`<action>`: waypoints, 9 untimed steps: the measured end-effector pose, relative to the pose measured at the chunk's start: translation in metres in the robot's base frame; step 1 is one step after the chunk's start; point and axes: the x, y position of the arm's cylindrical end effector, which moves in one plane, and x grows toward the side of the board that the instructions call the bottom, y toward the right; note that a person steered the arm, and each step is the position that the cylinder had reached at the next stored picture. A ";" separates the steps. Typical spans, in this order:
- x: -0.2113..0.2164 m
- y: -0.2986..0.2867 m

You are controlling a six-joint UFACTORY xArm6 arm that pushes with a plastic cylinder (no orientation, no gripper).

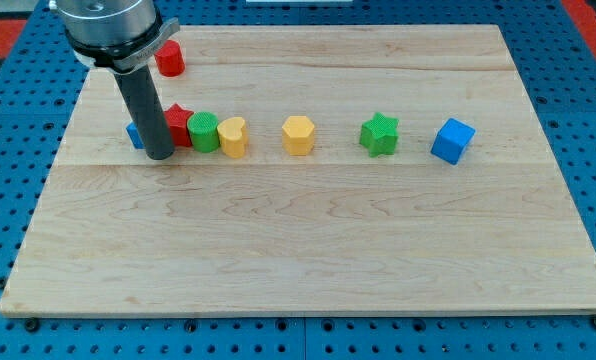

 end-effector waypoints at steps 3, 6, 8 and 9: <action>-0.019 -0.082; -0.089 0.040; -0.067 0.036; -0.078 0.028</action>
